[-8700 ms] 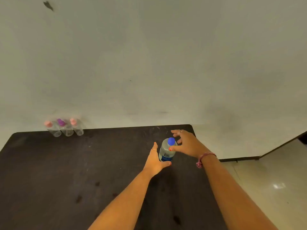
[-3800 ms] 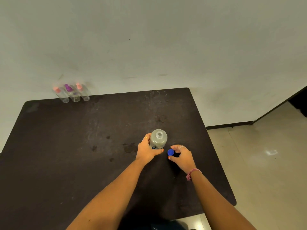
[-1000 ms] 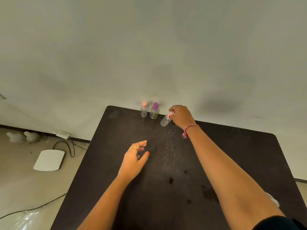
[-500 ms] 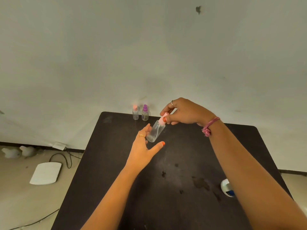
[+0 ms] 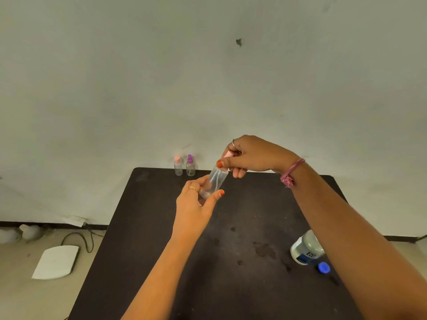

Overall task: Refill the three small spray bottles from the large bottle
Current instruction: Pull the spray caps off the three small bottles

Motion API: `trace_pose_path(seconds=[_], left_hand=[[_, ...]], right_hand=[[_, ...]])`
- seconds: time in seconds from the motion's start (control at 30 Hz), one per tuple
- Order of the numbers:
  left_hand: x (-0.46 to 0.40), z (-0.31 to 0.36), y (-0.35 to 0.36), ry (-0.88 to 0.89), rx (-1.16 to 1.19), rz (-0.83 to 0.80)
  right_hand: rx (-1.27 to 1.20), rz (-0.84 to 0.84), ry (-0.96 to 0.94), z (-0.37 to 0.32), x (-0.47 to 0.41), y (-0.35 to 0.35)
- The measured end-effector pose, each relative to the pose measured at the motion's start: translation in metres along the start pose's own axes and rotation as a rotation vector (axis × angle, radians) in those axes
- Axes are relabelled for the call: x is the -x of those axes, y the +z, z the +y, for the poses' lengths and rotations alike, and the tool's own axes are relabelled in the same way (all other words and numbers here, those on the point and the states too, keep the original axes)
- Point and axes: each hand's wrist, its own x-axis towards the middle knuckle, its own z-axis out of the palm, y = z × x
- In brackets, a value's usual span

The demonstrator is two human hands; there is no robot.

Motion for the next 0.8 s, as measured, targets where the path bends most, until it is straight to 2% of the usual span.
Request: trace_pose_path(seconds=[0.2,0.27,0.37,0.47,0.57,0.7,0.8], left_hand=[[0.010,0.013,0.004,-0.035,0.026,-0.057],[0.012,0.018,0.004,-0.034,0.040,-0.051],[0.015,0.024,0.007,-0.031,0.054,-0.060],[0.017,0.028,0.009,-0.039,0.066,-0.069],[0.019,0.029,0.010,-0.072,0.072,-0.062],[0.021,0.028,0.010,-0.062,0.075,-0.053],[0.023,0.027,0.012,-0.073,0.087,-0.055]], right_hand=[[0.130,-0.071,-0.137,-0.006,0.023,-0.020],[0.144,-0.082,-0.094,-0.009,0.029,-0.025],[0.165,-0.008,0.003,-0.014,0.035,-0.024],[0.185,0.033,-0.048,-0.013,0.037,-0.020],[0.193,-0.011,-0.125,-0.012,0.040,-0.024],[0.253,0.007,-0.008,-0.012,0.039,-0.017],[0.273,0.017,-0.073,-0.010,0.039,-0.016]])
